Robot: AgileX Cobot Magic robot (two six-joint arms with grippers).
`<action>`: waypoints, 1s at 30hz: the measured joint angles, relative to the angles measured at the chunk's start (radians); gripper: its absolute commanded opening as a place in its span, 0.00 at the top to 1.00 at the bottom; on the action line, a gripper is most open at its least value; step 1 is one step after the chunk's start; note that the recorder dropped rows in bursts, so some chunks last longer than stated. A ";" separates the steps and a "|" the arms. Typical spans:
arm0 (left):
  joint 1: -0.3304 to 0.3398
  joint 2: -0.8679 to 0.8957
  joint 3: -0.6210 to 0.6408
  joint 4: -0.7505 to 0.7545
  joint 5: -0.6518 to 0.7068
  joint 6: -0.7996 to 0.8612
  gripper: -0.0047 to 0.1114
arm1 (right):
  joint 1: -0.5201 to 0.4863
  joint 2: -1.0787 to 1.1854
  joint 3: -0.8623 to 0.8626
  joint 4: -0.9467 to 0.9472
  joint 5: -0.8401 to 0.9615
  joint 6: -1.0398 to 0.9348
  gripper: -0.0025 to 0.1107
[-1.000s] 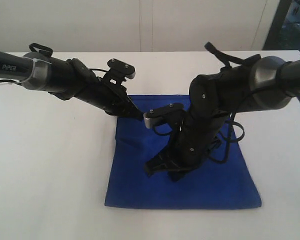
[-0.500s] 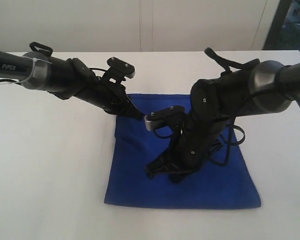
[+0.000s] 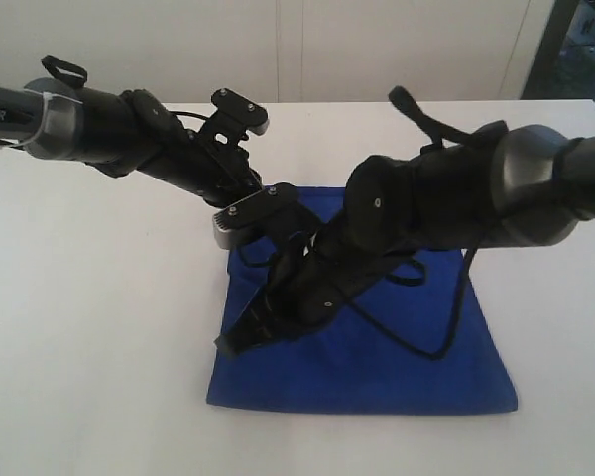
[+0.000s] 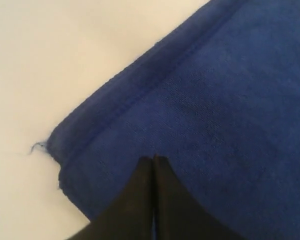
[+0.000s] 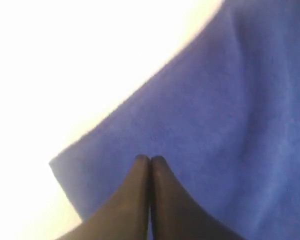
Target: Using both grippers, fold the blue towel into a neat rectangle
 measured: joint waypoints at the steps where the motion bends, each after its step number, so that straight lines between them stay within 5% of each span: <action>1: 0.000 0.005 0.000 0.000 0.000 0.000 0.96 | 0.010 0.005 0.000 0.005 -0.019 -0.004 0.98; 6: 0.000 0.054 0.000 0.000 -0.012 -0.019 0.96 | 0.072 0.092 0.000 0.057 -0.138 -0.015 0.98; 18: 0.000 0.064 0.000 0.000 -0.035 -0.049 0.96 | 0.214 0.135 -0.008 0.084 -0.103 -0.017 0.98; 30: 0.000 0.052 0.002 0.022 -0.022 -0.051 0.96 | 0.225 0.131 -0.009 0.092 -0.067 -0.017 0.98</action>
